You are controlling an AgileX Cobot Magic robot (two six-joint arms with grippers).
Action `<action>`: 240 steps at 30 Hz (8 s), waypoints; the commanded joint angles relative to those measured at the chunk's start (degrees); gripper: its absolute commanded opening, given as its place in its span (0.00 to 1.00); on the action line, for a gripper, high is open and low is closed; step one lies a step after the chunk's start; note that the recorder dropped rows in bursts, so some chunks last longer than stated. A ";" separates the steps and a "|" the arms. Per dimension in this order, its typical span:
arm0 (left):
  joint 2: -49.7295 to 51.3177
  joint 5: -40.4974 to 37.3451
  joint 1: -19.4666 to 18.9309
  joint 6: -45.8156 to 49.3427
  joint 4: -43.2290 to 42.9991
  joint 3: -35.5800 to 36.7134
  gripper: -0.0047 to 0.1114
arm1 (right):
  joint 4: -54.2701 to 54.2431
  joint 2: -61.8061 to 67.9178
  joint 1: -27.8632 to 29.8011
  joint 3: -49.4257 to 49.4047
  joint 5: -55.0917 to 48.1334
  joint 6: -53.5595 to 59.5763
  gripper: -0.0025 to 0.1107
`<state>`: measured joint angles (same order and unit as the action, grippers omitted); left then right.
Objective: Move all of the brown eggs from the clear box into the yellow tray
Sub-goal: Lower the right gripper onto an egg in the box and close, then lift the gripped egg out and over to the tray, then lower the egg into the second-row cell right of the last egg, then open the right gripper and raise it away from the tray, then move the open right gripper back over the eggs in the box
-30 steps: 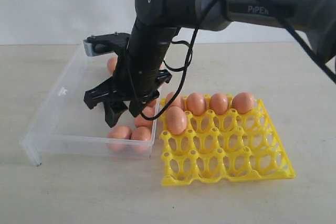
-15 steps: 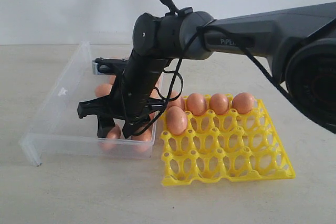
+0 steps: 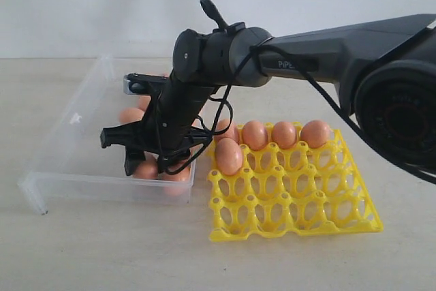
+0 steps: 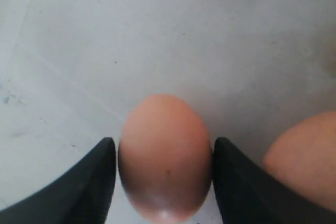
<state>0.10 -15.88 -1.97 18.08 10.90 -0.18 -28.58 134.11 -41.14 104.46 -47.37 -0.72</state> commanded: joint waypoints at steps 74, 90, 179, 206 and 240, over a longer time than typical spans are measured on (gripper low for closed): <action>-0.10 0.96 6.05 -0.52 0.41 0.18 0.00 | 113.28 -31.53 27.86 -54.89 99.39 -66.47 0.02; -0.10 0.96 6.05 -0.52 0.41 0.18 0.00 | 117.39 -30.54 27.86 -54.89 85.51 -62.93 0.02; -0.10 0.96 6.04 -0.52 0.41 0.18 0.00 | 13.84 -45.47 11.33 -35.10 -1.68 23.57 0.02; -0.10 0.96 6.04 -0.52 0.41 0.18 0.00 | -1.60 -37.73 9.02 -22.40 -11.40 21.10 0.02; -0.10 0.96 6.04 -0.52 0.41 0.18 0.00 | 16.40 -4.47 0.63 6.92 -15.99 41.51 0.52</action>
<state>0.10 -15.88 3.75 18.08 10.90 -0.18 -17.17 128.84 -39.80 110.79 -63.62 36.20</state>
